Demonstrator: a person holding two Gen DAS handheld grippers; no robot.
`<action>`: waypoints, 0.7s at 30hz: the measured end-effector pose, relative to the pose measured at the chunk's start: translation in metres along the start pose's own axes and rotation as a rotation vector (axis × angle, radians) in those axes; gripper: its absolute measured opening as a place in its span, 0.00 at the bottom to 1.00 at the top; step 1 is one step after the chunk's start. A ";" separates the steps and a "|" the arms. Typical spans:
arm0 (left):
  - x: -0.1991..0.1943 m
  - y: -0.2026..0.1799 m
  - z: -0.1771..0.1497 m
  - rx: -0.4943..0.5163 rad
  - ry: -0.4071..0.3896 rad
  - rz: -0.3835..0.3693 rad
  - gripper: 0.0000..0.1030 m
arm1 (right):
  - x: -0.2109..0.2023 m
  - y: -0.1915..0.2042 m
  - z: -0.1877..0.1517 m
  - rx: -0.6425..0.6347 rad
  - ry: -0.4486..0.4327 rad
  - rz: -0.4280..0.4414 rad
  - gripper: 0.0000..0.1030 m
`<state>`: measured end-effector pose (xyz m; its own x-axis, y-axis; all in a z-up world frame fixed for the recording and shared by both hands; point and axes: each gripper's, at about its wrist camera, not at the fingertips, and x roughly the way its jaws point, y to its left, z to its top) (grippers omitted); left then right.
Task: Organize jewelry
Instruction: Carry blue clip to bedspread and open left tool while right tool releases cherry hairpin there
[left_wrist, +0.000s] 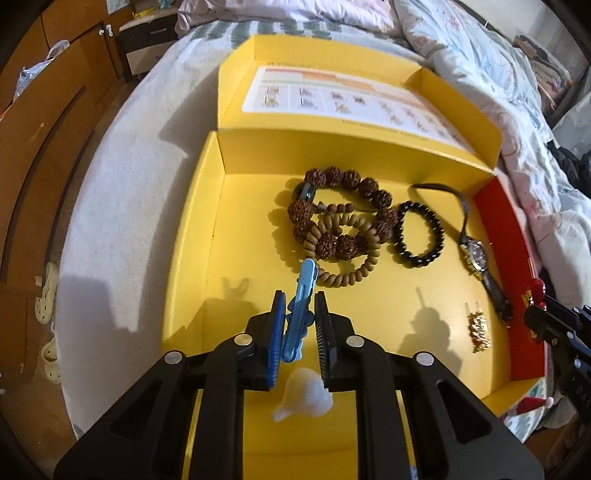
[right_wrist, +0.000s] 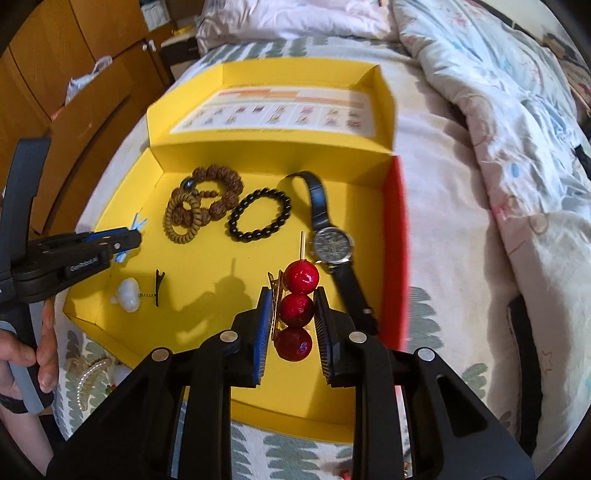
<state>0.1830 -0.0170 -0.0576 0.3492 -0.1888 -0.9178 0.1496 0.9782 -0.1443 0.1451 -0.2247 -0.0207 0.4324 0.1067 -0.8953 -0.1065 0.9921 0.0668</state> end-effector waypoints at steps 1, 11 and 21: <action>-0.004 0.001 -0.002 0.000 -0.006 -0.001 0.16 | -0.004 -0.004 0.000 0.005 -0.006 -0.001 0.23; -0.070 0.012 -0.033 0.006 -0.105 0.021 0.16 | -0.073 -0.087 -0.035 0.147 -0.095 -0.011 0.23; -0.103 0.051 -0.096 -0.053 -0.139 0.057 0.16 | -0.076 -0.141 -0.099 0.226 -0.050 -0.086 0.23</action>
<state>0.0660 0.0603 -0.0054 0.4806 -0.1393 -0.8658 0.0781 0.9902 -0.1159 0.0386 -0.3790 -0.0056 0.4760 0.0184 -0.8792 0.1330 0.9868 0.0926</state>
